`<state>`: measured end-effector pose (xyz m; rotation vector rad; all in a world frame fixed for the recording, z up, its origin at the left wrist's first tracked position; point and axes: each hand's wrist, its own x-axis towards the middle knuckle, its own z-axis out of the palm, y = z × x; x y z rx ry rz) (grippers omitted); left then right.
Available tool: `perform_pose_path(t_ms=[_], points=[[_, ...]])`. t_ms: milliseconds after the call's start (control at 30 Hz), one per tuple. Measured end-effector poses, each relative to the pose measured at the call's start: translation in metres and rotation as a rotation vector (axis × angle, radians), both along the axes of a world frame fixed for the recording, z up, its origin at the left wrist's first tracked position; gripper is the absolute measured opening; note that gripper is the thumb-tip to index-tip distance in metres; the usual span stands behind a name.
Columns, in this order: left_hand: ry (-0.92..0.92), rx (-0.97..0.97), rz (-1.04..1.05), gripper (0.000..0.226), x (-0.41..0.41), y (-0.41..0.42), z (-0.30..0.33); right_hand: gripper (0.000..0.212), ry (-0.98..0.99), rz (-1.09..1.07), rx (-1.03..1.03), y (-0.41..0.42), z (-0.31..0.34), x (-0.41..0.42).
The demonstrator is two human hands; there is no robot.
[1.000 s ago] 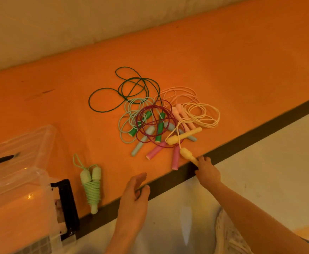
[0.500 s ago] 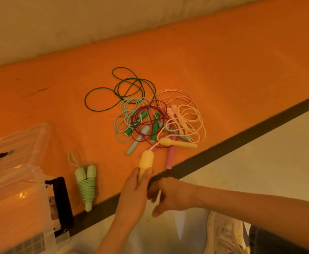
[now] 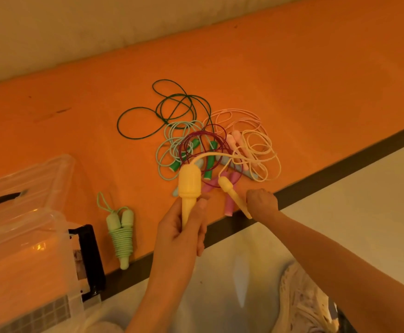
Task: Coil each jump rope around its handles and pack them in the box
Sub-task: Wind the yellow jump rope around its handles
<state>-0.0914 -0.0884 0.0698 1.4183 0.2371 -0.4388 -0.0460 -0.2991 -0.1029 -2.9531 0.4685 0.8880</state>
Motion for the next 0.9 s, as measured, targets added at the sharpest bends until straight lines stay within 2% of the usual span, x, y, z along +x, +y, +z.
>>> perform_pose_path(t_ms=[133, 233, 367, 433, 467, 533, 600, 700, 767, 900], points=[[0.050, 0.051, 0.032, 0.018, 0.000, 0.005, -0.004, 0.039, -0.061, -0.134, 0.240, 0.009, 0.003, -0.004], [0.061, 0.062, 0.026, 0.018, -0.007, 0.003, -0.002, 0.044, -0.005, -0.190, 0.358, 0.016, -0.004, -0.003], [0.110, 0.058, 0.008, 0.017, -0.012, 0.006, -0.002, 0.028, 0.083, -0.341, 0.377, 0.018, -0.018, -0.013], [0.118, 0.084, 0.009, 0.016, -0.012, 0.009, -0.003, 0.017, 0.136, -0.512, 0.546, 0.026, -0.012, -0.022], [0.116, 0.107, 0.018, 0.016, -0.012, 0.010, -0.004, 0.014, 0.078, -0.605, 0.670, 0.033, -0.002, -0.025], [0.099, 0.150, 0.047, 0.014, -0.008, 0.012, -0.004, 0.012, -0.234, -0.724, 0.871, 0.054, 0.027, -0.029], [0.058, 0.163, 0.048, 0.013, -0.003, 0.014, -0.002, 0.010, -0.486, -0.665, 1.016, 0.077, 0.072, -0.036], [-0.023, 0.172, -0.089, 0.017, 0.001, 0.015, 0.015, 0.006, -0.528, -0.315, 1.155, 0.101, 0.139, -0.056], [-0.080, 0.184, -0.191, 0.019, -0.002, 0.019, 0.029, 0.006, -0.454, -0.131, 1.127, 0.104, 0.172, -0.067], [-0.095, 0.198, -0.337, 0.030, -0.019, 0.033, 0.051, 0.018, -0.091, 0.056, 1.014, 0.088, 0.223, -0.076]])
